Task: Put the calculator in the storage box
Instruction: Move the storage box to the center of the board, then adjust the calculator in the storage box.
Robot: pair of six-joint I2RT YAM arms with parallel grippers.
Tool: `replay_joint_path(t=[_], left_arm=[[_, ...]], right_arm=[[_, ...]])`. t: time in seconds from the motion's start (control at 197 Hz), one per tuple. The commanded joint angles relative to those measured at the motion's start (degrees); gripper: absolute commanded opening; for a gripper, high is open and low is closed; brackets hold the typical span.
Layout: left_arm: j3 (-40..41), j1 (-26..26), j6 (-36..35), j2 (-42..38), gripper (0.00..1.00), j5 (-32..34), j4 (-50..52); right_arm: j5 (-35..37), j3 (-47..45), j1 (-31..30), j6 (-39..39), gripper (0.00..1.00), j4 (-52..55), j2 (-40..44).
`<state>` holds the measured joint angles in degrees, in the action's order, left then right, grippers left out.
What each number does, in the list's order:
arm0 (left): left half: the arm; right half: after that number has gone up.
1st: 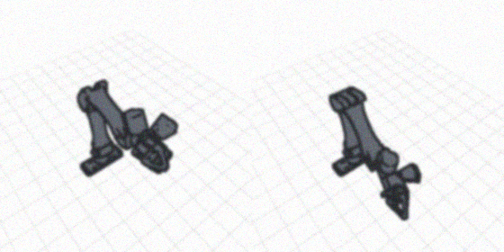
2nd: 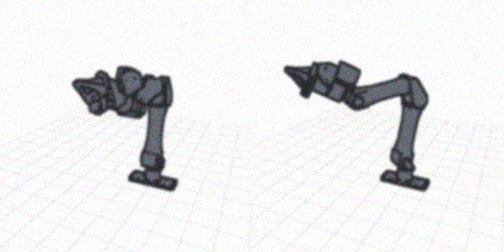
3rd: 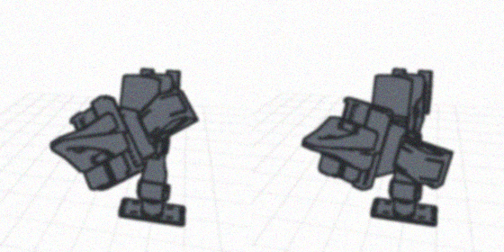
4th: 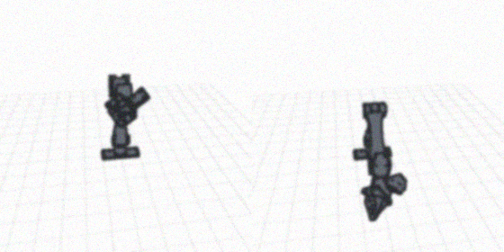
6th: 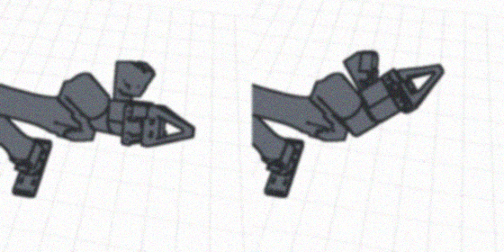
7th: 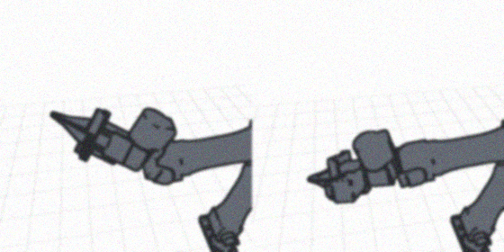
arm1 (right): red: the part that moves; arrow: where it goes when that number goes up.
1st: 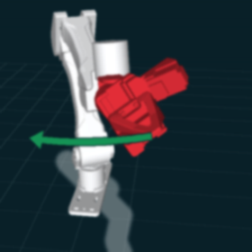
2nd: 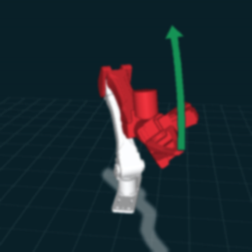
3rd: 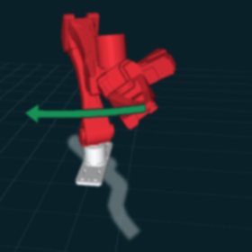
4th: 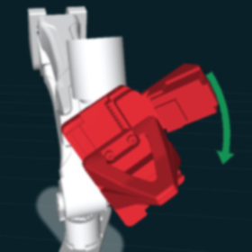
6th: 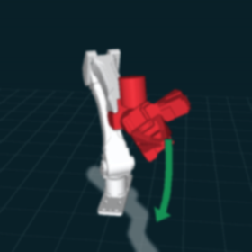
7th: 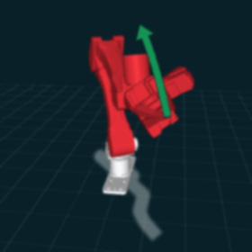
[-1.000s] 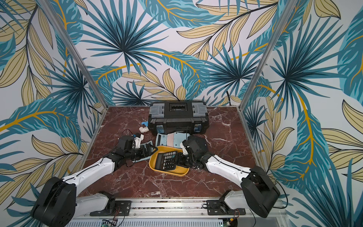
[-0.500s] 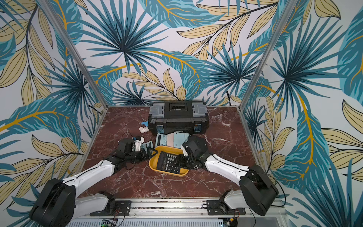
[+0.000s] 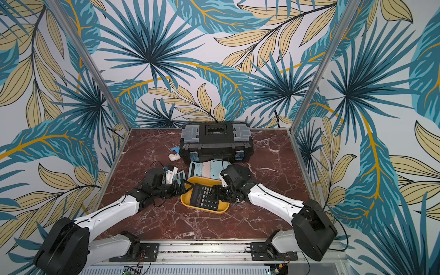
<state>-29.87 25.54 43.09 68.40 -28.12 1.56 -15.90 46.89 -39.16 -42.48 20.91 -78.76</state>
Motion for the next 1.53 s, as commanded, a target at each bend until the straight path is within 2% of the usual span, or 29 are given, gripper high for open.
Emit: replay_joint_path(t=[0.0,0.468,0.544,0.681,0.88,0.991,1.093,1.286,1.52], left_arm=[[0.0,3.0,0.9,-1.4,1.00,1.2,0.3],[3.1,12.9,6.3,-8.7,1.00,5.4,1.4],[3.8,13.2,6.2,-9.6,1.00,6.2,2.6],[4.2,13.0,4.1,-11.6,1.00,11.6,8.0],[3.5,10.4,2.3,-14.7,1.00,16.4,11.5],[2.1,6.7,0.3,-15.9,1.00,19.0,13.2],[-0.4,2.4,-1.7,-15.8,1.00,19.0,16.7],[-1.6,-3.4,-3.4,-14.0,1.00,18.4,16.6],[-1.2,-6.3,-3.9,-10.6,1.00,17.2,14.9]], right_arm=[[2.9,1.1,-0.3,2.8,0.76,5.3,0.6],[8.3,2.1,-0.2,5.9,0.76,10.6,0.1],[9.3,2.1,-0.3,6.1,0.76,11.1,-0.2],[9.3,2.2,-0.2,6.1,0.76,11.1,-1.6],[8.3,2.2,-0.3,6.0,0.76,9.7,-3.8],[7.3,2.4,-0.2,5.6,0.76,8.3,-5.2],[6.2,2.5,-0.7,5.2,0.76,6.5,-7.2],[4.8,3.1,-1.6,4.2,0.76,3.6,-10.1],[2.9,4.3,-2.5,3.4,0.76,1.4,-11.6]])
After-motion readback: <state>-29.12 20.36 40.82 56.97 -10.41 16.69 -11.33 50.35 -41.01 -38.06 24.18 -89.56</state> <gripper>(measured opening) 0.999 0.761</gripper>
